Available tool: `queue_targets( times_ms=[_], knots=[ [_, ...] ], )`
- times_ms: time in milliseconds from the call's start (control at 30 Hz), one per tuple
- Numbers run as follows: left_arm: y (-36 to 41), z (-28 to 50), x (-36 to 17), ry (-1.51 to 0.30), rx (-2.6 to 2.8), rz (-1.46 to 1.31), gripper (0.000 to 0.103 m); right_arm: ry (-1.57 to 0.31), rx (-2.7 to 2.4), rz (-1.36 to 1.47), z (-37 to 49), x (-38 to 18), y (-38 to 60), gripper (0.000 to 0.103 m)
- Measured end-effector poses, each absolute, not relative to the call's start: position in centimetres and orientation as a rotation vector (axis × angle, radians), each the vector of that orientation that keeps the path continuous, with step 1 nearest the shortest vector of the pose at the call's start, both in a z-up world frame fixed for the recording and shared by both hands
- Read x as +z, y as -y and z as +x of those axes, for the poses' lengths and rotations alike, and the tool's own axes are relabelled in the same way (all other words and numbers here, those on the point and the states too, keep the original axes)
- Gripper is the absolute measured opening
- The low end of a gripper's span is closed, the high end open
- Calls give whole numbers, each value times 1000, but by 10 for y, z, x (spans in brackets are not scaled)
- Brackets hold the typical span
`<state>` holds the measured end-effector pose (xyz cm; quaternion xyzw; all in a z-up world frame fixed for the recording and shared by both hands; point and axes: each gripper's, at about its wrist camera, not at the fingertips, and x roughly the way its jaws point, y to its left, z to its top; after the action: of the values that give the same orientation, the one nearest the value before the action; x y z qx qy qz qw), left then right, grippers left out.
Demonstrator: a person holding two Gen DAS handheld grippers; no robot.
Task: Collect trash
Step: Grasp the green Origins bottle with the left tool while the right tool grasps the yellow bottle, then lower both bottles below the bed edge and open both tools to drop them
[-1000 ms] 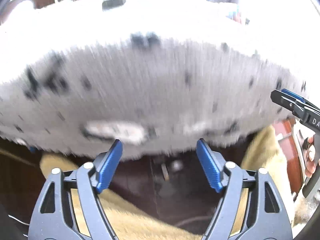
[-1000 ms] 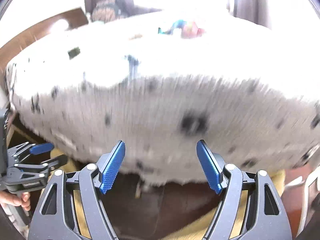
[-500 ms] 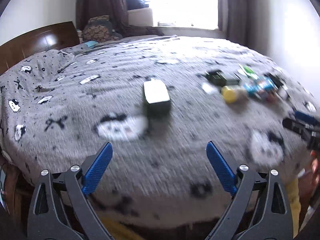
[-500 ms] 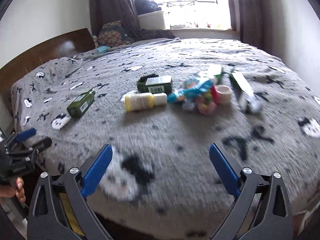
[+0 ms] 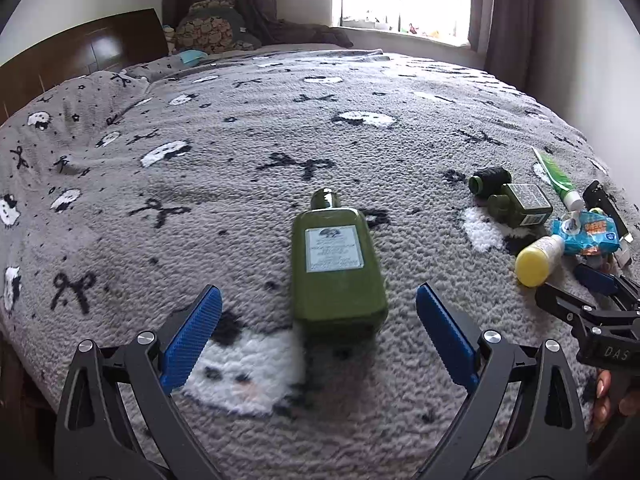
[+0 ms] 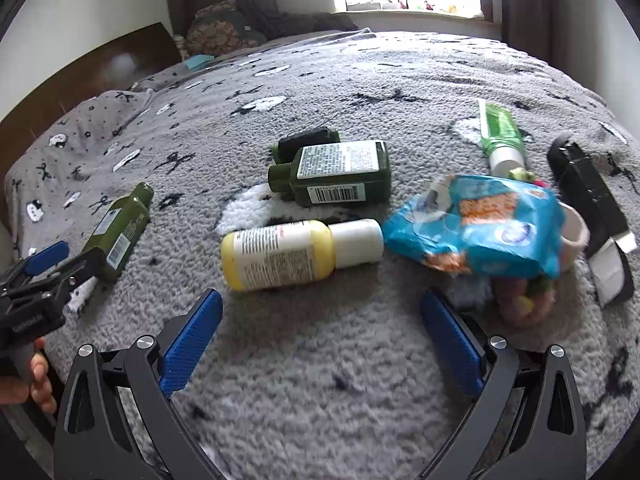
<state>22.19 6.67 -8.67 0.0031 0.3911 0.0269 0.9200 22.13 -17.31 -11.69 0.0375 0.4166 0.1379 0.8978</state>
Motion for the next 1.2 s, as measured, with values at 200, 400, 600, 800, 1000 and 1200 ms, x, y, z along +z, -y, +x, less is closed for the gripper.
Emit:
queue_targets(
  times_ms=[200,400,600,800,1000,1200],
  knots=[
    [-57,256,-101,-856,75,26,92,-876,280,58,241,-121,165,100],
    [-56,275,-114,-900,57,7,69,-868,265,3,251,-122,152,90],
    [-53,268,-111,-899,25,3,47,-835,265,-12,240,-121,152,85],
    [-47,246,-112,-881,14,10,47,-829,282,-34,215,-120,154,85],
    [-34,214,-112,-867,-43,27,47,-783,269,-48,178,-120,167,85],
    [-19,180,-109,-836,-112,13,46,-742,237,-25,147,-113,190,84]
  ],
)
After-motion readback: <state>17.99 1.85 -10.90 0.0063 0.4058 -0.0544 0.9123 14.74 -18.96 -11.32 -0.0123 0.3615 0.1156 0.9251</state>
